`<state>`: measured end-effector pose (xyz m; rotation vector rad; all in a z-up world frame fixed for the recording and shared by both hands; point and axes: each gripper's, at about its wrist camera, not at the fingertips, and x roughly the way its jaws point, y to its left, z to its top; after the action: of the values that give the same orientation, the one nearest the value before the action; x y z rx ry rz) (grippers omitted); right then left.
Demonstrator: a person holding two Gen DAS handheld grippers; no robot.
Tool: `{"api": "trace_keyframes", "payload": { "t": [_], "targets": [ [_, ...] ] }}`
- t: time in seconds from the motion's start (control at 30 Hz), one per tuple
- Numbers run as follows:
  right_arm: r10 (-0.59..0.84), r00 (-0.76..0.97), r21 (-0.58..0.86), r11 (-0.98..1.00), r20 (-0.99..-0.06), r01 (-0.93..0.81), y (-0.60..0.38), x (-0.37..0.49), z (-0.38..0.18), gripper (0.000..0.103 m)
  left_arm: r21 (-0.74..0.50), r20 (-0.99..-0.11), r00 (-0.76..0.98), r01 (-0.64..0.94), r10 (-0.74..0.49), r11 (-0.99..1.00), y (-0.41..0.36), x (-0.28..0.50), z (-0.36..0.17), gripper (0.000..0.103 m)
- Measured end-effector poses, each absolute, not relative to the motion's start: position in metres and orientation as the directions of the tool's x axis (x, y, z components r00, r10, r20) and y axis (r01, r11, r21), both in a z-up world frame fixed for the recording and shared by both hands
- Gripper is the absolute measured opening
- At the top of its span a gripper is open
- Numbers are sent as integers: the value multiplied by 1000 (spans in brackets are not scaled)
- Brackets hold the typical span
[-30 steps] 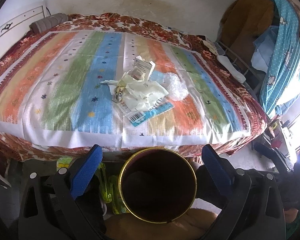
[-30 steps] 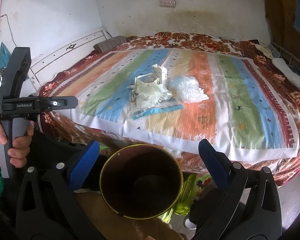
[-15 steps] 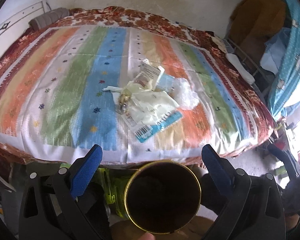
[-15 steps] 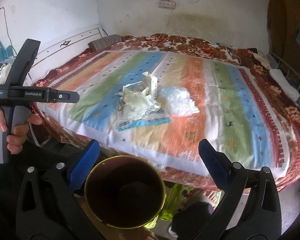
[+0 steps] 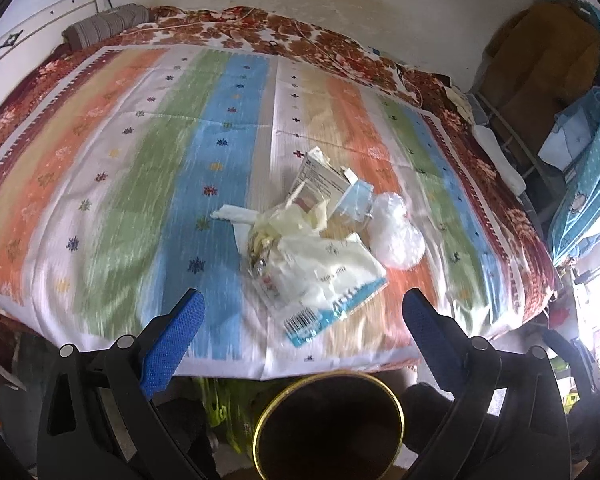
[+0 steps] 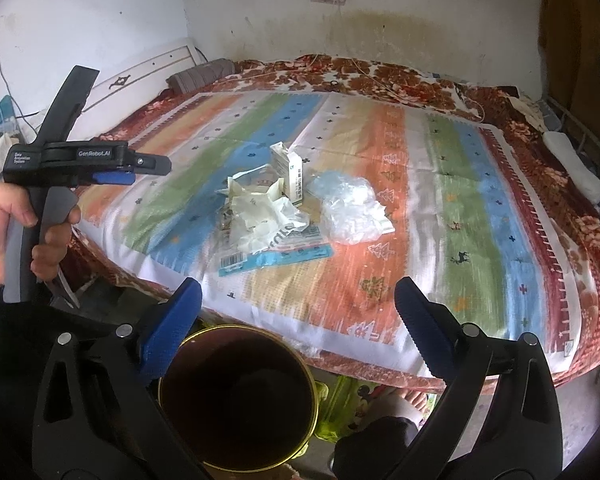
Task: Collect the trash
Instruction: 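Move both open grippers forward over the trash pile on the bed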
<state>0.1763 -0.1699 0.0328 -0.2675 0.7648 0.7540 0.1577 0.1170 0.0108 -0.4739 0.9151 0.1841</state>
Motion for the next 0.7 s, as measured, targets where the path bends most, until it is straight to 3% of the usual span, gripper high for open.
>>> {"api": "trace_keyframes", "payload": {
  "t": [0.33, 0.7],
  "targets": [
    [499, 439, 70, 716, -747, -694, -149, 221, 23, 86, -337, -818, 570, -358, -82, 871, 134, 191, -7, 89],
    [484, 377, 139, 741, -790, -657, -143, 276, 0, 81, -339, -841, 535, -403, -81, 850, 148, 229, -30, 72]
  ]
}}
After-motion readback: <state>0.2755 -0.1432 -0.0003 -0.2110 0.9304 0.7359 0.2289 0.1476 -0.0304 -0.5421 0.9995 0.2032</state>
